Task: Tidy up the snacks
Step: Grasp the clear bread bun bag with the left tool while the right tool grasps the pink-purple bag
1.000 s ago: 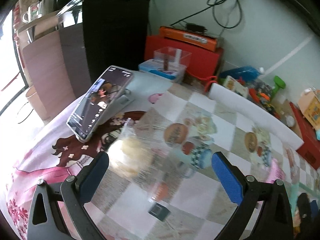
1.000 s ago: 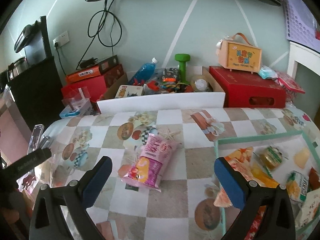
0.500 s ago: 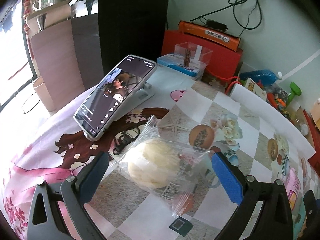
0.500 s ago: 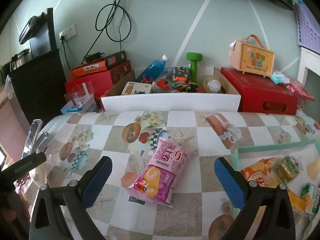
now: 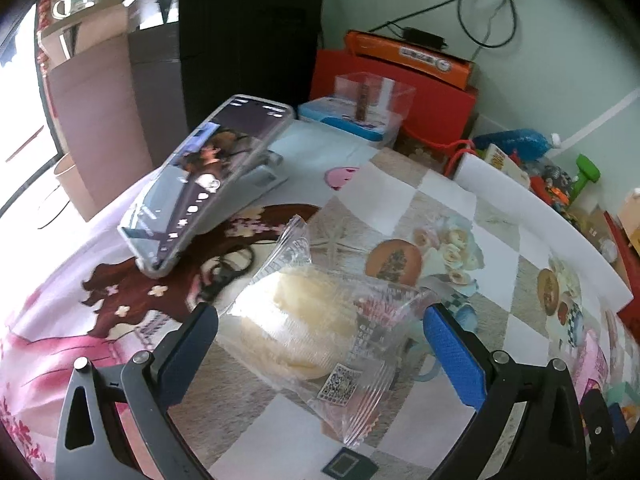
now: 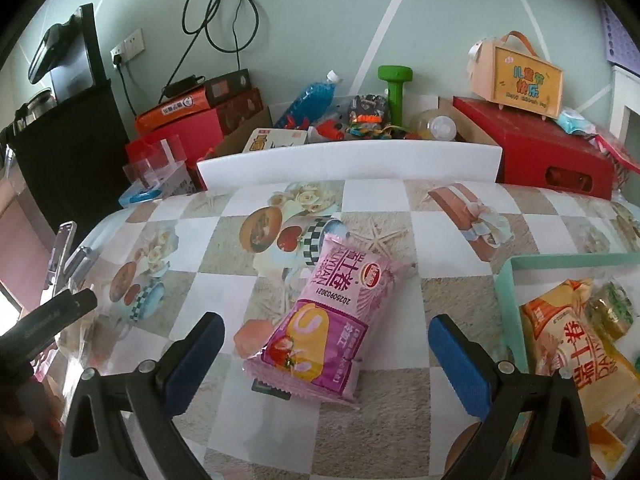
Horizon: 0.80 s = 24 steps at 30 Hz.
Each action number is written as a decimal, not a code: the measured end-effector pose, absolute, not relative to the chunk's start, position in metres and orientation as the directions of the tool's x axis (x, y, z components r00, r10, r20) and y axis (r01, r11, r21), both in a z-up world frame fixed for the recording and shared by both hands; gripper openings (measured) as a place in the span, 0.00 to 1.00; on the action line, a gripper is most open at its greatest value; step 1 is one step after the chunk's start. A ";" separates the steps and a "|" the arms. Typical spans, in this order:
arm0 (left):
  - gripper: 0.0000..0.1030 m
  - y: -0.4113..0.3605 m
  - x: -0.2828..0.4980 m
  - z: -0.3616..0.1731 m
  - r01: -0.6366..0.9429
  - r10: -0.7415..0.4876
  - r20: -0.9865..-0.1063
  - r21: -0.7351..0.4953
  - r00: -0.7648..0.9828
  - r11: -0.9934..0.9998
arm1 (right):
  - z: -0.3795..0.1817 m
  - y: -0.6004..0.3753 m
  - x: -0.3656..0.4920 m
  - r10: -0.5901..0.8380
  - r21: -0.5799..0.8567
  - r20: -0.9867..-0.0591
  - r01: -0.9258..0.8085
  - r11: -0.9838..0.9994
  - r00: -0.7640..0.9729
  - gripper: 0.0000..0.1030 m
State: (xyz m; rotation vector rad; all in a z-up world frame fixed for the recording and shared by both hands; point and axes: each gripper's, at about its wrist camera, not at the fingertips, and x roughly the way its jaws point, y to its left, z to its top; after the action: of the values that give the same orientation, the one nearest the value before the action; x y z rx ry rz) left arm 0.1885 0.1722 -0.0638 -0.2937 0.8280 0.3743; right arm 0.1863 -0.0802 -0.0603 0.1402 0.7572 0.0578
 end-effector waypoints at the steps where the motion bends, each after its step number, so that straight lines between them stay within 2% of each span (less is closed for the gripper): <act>1: 0.99 0.170 0.190 -0.064 -0.421 0.198 -0.756 -0.111 0.624 0.900 | -0.061 -0.080 0.187 0.104 0.148 -0.681 -0.003 0.989 0.725 1.00; 16: 0.99 0.139 0.199 -0.062 -0.261 0.081 -0.754 -0.123 0.652 0.958 | -0.063 -0.079 0.187 0.110 0.153 -0.688 -0.005 0.988 0.717 1.00; 22: 0.99 0.128 0.203 -0.062 -0.211 0.054 -0.766 -0.108 0.640 0.972 | -0.073 -0.086 0.192 0.139 0.204 -0.716 0.015 0.979 0.684 0.85; 24: 0.99 0.124 0.203 -0.062 -0.196 0.049 -0.768 -0.101 0.638 0.975 | -0.076 -0.090 0.193 0.147 0.224 -0.723 0.028 0.974 0.675 0.83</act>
State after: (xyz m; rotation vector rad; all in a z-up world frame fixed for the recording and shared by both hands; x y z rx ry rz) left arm 0.2029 0.1242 -0.0616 -0.1814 0.8688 0.1406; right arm 0.1934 -0.0899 -0.0762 0.2241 0.8289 0.0672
